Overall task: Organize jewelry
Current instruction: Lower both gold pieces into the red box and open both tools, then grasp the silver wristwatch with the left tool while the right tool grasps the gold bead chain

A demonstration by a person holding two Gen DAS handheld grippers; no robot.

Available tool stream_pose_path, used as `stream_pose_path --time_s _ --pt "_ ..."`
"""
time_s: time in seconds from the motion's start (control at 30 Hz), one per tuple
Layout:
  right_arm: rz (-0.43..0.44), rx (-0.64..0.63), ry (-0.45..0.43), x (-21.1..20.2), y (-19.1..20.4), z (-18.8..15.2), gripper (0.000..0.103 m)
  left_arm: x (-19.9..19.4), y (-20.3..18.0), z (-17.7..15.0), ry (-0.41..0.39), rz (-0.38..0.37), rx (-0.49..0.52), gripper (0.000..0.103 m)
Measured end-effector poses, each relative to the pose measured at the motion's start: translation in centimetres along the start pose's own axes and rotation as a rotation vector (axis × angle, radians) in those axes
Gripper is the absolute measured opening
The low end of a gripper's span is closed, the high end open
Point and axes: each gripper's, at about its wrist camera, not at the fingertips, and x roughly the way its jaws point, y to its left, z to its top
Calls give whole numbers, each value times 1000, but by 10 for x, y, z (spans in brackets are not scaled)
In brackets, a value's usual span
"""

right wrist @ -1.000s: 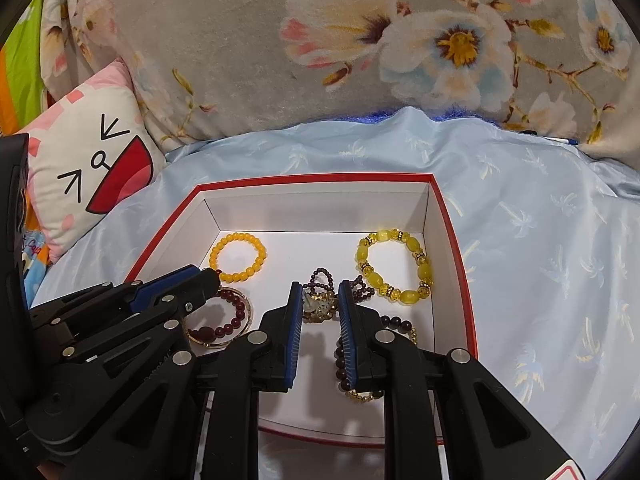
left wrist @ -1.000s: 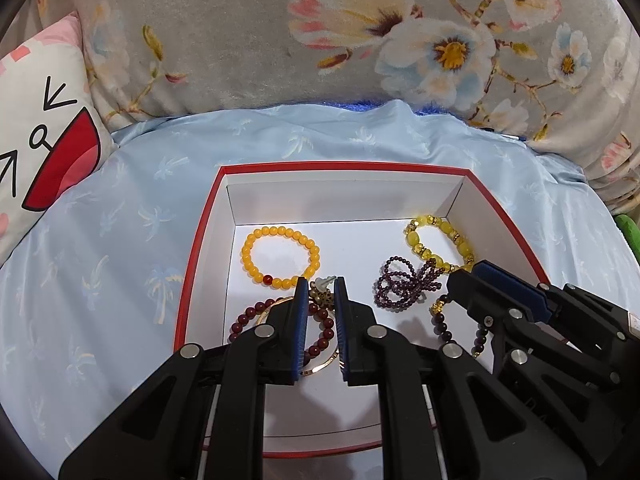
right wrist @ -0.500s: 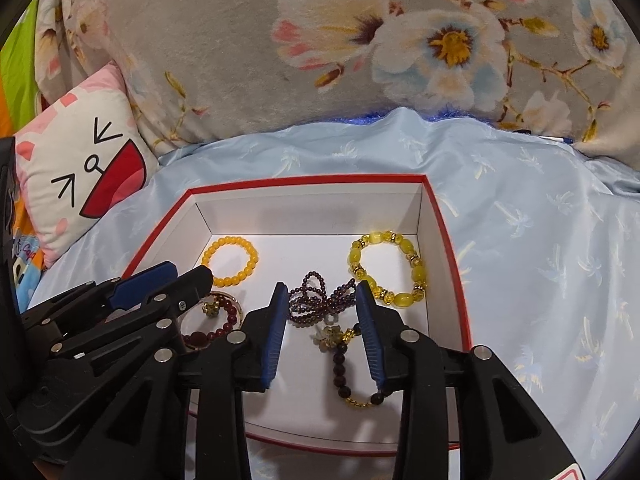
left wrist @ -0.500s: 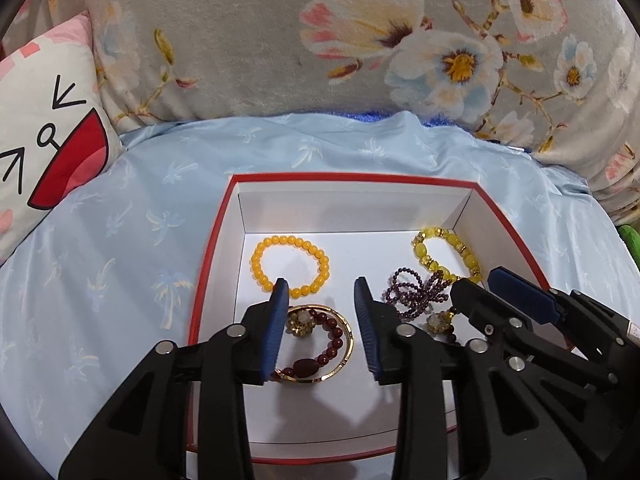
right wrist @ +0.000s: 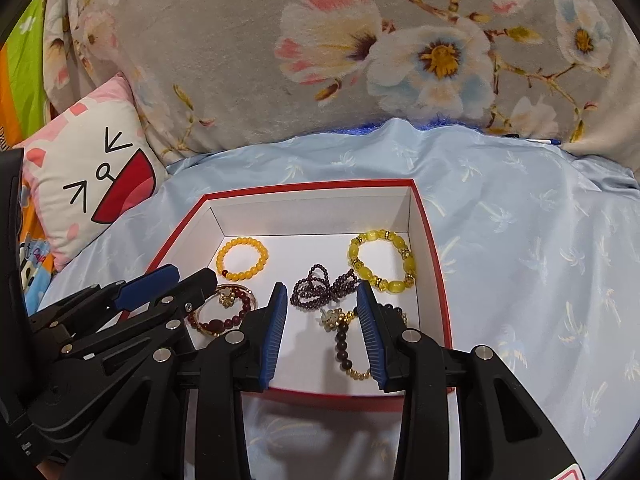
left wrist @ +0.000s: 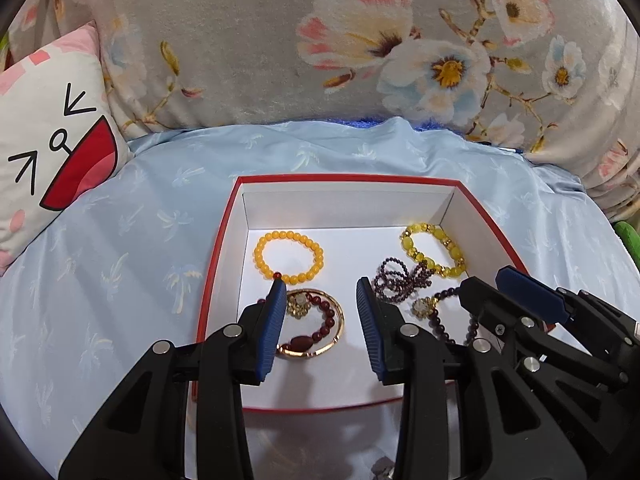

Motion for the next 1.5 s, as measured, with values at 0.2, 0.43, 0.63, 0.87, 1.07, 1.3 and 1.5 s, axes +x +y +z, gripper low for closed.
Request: stream_pose_path --time_s 0.2,0.43,0.63,0.87,1.07,1.3,1.5 --pt "7 0 3 -16 2 -10 36 -16 -3 -12 7 -9 1 35" --pt "9 -6 5 -47 2 -32 36 -42 -4 -30 -9 -12 3 36" --pt "-2 14 32 -67 -9 -62 36 -63 -4 -47 -19 -9 -1 40" --pt "-20 33 86 -82 -20 -101 36 -75 0 -75 19 -3 -4 40" --pt "-24 47 133 -88 -24 -127 36 -81 2 -99 48 -5 -16 40" --pt "-33 51 166 -90 -26 -145 34 -88 5 -125 63 -12 -29 40" --pt "-29 71 169 -90 -31 -147 28 -87 6 -134 84 -21 -41 40"
